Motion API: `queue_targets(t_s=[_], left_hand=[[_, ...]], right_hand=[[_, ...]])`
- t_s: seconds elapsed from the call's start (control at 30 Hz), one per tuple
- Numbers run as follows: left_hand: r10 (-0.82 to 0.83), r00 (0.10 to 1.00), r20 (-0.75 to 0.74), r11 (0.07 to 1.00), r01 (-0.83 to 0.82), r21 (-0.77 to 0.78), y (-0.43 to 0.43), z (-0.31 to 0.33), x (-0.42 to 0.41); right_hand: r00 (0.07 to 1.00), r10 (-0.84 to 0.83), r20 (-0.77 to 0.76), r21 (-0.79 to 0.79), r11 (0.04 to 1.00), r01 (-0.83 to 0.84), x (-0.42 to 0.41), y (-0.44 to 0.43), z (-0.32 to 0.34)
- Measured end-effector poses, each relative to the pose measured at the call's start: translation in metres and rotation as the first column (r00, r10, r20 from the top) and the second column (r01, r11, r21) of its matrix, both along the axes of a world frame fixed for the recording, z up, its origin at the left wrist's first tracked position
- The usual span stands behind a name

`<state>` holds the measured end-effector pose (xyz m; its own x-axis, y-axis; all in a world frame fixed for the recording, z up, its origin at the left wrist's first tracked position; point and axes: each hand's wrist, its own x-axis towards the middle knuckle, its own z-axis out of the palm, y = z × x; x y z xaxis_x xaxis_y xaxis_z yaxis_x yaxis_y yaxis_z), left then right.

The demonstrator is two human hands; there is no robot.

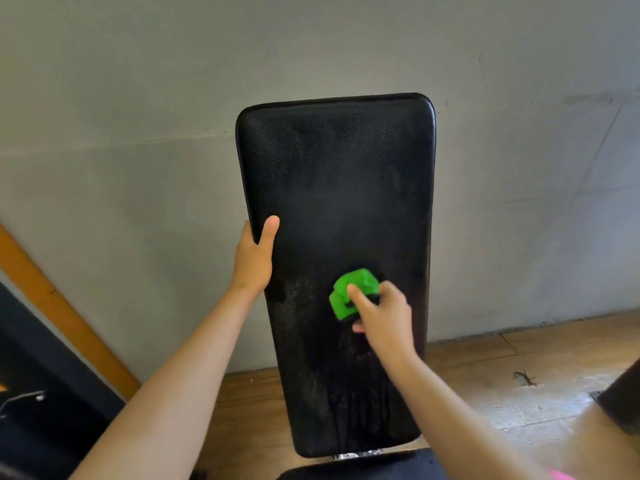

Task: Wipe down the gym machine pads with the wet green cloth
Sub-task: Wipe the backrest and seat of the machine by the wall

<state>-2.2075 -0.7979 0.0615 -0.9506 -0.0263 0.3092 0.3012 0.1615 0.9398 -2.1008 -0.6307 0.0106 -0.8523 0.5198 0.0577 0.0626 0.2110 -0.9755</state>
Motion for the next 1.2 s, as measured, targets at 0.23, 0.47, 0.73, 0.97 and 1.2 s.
queue_targets(t_s=[0.23, 0.47, 0.73, 0.97, 1.2], left_hand=[[-0.118, 0.993, 0.02, 0.987, 0.12, -0.104, -0.014, 0.004, -0.007], [-0.106, 0.994, -0.007, 0.993, 0.105, -0.059, -0.012, -0.002, -0.014], [-0.14, 0.99, 0.003, 0.99, 0.14, -0.01, -0.011, -0.003, -0.011], [-0.211, 0.977, 0.038, 0.977, 0.21, 0.017, -0.015, -0.004, -0.016], [-0.267, 0.95, 0.162, 0.962, 0.272, -0.011, -0.026, 0.007, -0.012]], right_hand=[[0.994, 0.091, 0.062, -0.067, 0.994, -0.087, 0.013, -0.042, -0.006], [0.994, 0.061, -0.092, 0.091, 0.994, -0.053, -0.016, -0.063, 0.032], [0.993, 0.082, 0.084, 0.001, 0.997, -0.082, 0.016, -0.067, -0.024], [0.986, 0.111, -0.123, 0.055, 0.993, -0.104, -0.01, -0.082, 0.033], [0.99, 0.124, 0.064, 0.041, 0.991, -0.127, 0.003, -0.09, -0.019]])
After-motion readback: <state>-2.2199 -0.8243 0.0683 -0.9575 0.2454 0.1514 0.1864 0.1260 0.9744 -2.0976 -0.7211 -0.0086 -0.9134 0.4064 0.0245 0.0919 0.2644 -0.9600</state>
